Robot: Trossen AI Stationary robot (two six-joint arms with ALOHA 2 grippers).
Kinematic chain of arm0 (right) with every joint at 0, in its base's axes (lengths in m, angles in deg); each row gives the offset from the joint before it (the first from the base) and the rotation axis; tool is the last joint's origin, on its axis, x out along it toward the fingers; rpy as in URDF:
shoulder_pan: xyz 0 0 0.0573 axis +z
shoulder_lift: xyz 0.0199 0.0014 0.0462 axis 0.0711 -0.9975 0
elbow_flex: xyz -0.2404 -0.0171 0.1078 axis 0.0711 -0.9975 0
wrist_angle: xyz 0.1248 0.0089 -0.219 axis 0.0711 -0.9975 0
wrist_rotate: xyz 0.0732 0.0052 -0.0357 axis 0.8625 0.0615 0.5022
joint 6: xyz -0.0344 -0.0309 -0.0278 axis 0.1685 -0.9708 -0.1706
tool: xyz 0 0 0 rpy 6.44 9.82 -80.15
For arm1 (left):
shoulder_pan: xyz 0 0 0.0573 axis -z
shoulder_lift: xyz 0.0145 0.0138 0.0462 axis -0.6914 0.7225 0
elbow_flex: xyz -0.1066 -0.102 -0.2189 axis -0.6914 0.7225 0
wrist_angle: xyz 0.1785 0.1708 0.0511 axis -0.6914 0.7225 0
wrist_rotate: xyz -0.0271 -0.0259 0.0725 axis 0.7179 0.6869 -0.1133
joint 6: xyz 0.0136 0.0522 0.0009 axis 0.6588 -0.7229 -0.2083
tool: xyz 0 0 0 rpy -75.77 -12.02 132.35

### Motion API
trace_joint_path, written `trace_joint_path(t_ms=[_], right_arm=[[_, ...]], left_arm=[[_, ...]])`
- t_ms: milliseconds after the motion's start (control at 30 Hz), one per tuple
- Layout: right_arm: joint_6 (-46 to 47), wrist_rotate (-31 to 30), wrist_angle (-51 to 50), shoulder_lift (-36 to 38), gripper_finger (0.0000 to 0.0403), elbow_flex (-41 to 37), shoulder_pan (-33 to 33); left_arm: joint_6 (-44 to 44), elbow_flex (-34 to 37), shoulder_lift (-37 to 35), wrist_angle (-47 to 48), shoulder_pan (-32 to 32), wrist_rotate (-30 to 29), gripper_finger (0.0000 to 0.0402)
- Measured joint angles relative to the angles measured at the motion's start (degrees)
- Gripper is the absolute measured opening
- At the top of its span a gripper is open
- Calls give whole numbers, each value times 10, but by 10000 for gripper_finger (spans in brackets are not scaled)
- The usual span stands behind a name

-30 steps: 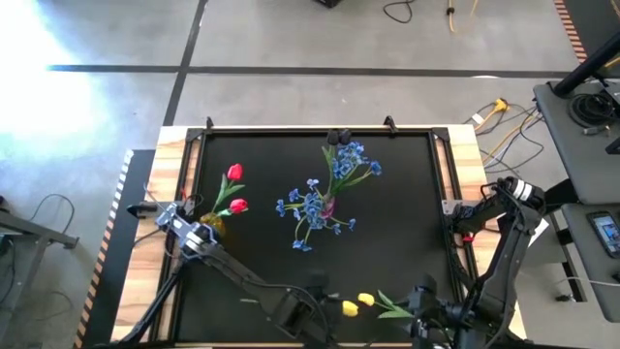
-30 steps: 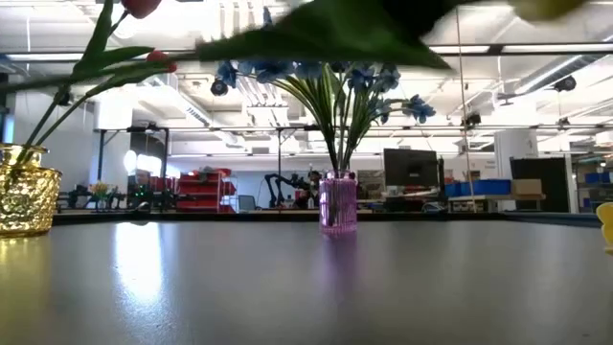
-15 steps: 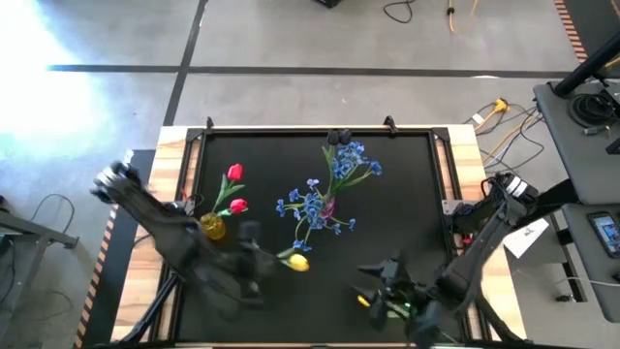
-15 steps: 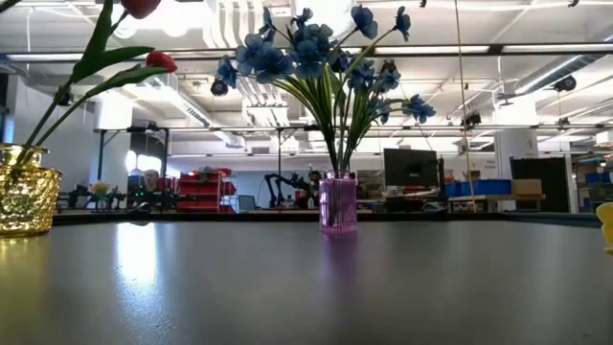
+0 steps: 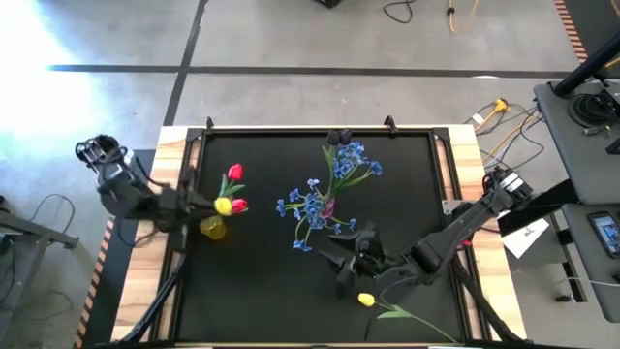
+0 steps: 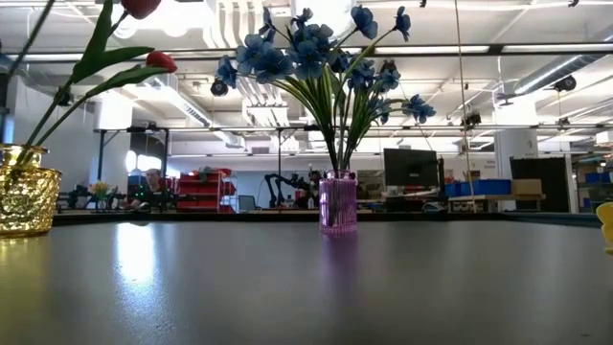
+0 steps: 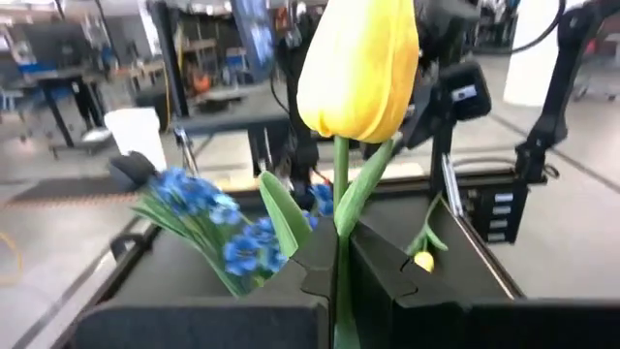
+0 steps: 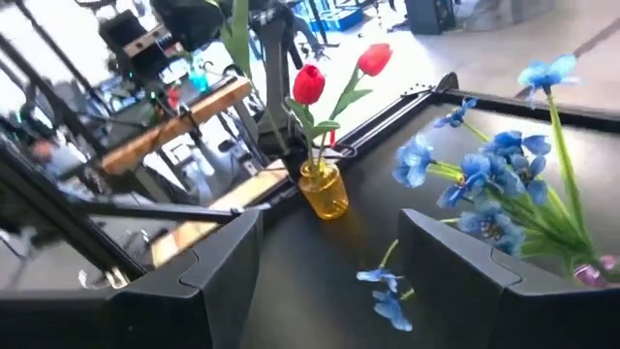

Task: Sort flowers into vase by color
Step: Put the bottom left yellow flower into yellow vase

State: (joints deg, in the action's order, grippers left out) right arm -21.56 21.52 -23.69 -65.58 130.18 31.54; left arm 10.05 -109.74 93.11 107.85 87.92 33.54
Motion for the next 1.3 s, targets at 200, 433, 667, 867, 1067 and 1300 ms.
trace_joint_path(t_ms=[200, 433, 667, 867, 1067, 1300], right_arm=[[3, 0, 0, 0, 233, 0, -5], [-128, 1, -3, 7, 233, 0, -29], [-213, 1, -1, 39, 233, 0, -67], [-220, 5, -2, 61, 233, 0, -72], [-210, 5, -2, 66, 233, 0, -72], [-169, 7, -2, 51, 233, 0, -71]], left_arm=[[-70, 47, -109, -49, 0, 9, 0], [-121, 126, -193, -150, 0, 5, 0], [-103, 177, -258, -148, 0, -1, 0], [-98, 201, -319, -125, 0, 2, 0], [-46, 196, -371, -29, 0, 4, 0], [-14, 201, -369, -10, 0, 20, 0]])
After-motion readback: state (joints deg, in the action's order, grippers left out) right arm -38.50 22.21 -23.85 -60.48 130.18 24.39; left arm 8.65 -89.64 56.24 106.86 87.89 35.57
